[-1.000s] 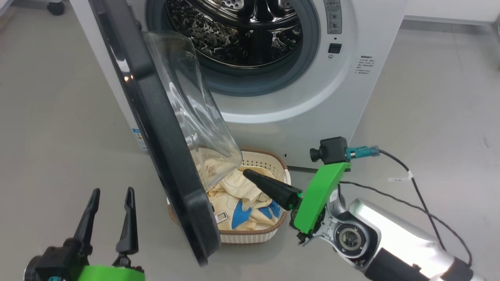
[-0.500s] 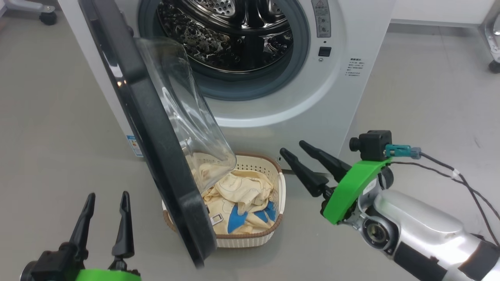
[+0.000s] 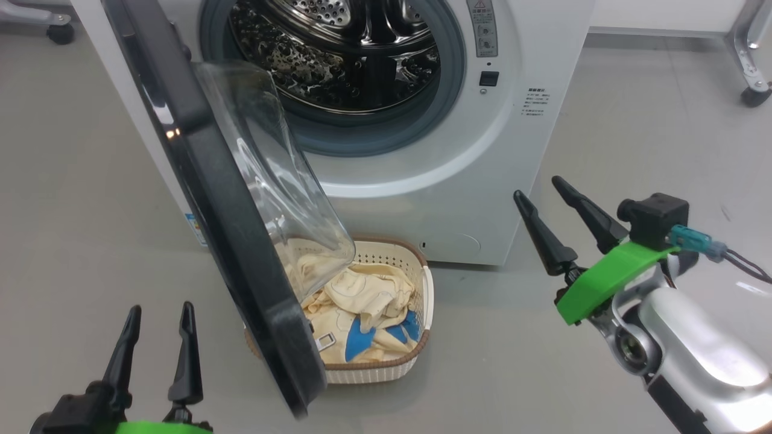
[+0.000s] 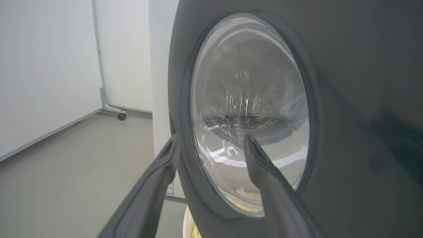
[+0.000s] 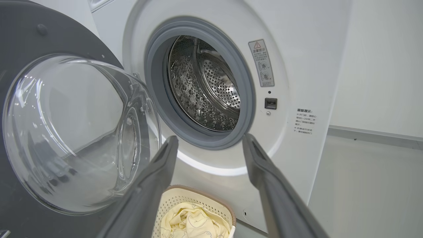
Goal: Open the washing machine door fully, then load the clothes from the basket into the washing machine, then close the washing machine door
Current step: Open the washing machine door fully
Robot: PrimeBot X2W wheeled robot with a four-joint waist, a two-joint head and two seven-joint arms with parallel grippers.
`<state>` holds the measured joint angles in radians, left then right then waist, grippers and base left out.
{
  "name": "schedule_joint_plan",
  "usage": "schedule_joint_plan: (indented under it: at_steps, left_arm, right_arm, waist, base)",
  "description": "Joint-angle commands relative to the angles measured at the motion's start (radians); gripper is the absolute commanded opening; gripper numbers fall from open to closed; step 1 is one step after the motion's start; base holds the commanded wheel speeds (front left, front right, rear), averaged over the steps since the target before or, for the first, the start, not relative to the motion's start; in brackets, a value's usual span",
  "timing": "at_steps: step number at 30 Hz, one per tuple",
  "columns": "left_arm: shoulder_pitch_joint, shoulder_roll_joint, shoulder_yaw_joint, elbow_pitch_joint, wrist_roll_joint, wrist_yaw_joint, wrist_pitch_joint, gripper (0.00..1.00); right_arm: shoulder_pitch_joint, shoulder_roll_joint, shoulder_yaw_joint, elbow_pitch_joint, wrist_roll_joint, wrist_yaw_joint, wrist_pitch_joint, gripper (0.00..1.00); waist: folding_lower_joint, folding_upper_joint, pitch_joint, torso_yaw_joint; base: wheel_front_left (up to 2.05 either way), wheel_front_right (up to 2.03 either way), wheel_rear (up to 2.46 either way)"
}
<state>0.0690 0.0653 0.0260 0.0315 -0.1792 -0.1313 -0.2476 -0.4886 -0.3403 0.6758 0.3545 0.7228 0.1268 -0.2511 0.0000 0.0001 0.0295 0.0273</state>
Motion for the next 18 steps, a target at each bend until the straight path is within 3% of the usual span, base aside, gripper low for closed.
schedule_joint_plan:
  at_steps: [1, 10, 18]
  left_arm:
    - [-0.028, 0.001, 0.038, -0.037, -0.011, 0.001, -0.014, 1.0]
    - [-0.027, -0.007, 0.04, -0.039, -0.012, 0.001, -0.014, 1.0]
    - [-0.024, -0.011, 0.043, -0.037, -0.011, 0.001, -0.014, 1.0]
  right_arm:
    - [0.011, 0.01, -0.053, -0.043, -0.047, 0.004, -0.01, 1.0]
    - [0.169, 0.073, -0.322, -0.098, -0.274, 0.004, -0.011, 1.0]
    - [0.27, 0.13, -0.463, -0.147, -0.369, 0.004, -0.011, 1.0]
  waist:
    - [0.0, -0.0001, 0.001, -0.003]
    - [0.0, -0.0001, 0.002, -0.02]
    - [0.0, -0.0001, 0.0, -0.035]
  base:
    - [0.0, 0.0, 0.0]
    - [0.0, 0.0, 0.0]
    - [0.0, 0.0, 0.0]
